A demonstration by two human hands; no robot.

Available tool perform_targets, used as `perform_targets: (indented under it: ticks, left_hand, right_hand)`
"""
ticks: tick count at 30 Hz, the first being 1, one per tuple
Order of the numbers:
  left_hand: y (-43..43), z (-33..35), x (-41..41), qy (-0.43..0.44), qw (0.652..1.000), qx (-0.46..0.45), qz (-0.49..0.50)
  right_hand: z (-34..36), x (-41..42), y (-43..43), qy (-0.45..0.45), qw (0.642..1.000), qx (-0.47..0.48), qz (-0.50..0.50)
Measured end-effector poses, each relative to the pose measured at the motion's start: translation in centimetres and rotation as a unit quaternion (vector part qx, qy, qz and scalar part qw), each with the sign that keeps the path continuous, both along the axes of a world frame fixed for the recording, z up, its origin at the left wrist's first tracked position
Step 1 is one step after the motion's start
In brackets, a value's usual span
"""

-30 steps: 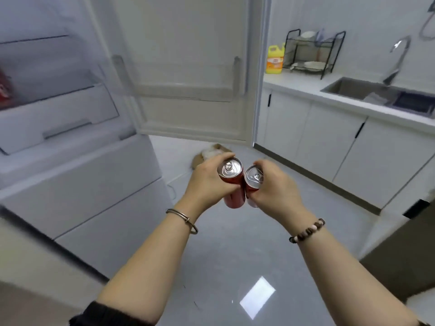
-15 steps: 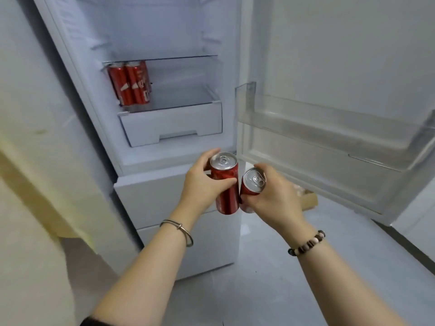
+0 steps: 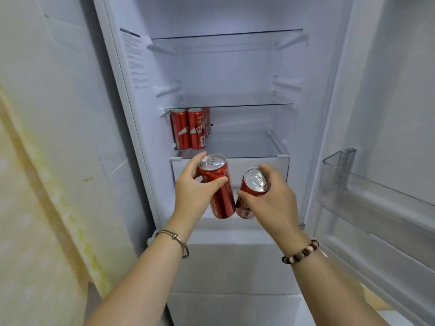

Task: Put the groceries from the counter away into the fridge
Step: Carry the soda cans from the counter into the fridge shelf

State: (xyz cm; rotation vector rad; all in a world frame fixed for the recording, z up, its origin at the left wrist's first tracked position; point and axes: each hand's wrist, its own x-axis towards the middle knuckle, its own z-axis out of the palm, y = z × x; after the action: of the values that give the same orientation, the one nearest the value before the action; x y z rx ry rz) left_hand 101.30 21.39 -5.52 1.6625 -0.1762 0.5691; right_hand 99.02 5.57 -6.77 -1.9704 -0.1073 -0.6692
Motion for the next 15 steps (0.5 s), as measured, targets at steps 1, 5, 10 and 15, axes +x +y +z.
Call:
perform_targets:
  ticks: [1,5,10,15]
  left_hand:
    - [0.2,0.3,1.3,-0.012,1.0,-0.014,0.014]
    - [0.6,1.0,5.1,-0.062,0.993,-0.05,0.082]
    - [0.6,1.5,8.9,-0.095,0.985,-0.061,0.131]
    - [1.9,2.0,12.2,-0.08,0.983,-0.044,0.158]
  right_hand:
    - [0.2,1.5,0.2,-0.013,1.0,0.013,0.007]
    - [0.5,6.6,0.9,-0.058,0.998,0.031,0.024]
    - [1.0,11.1,2.2,-0.084,0.994,0.058,0.048]
    - [2.0,14.7,3.5,-0.099,0.989,0.095,0.048]
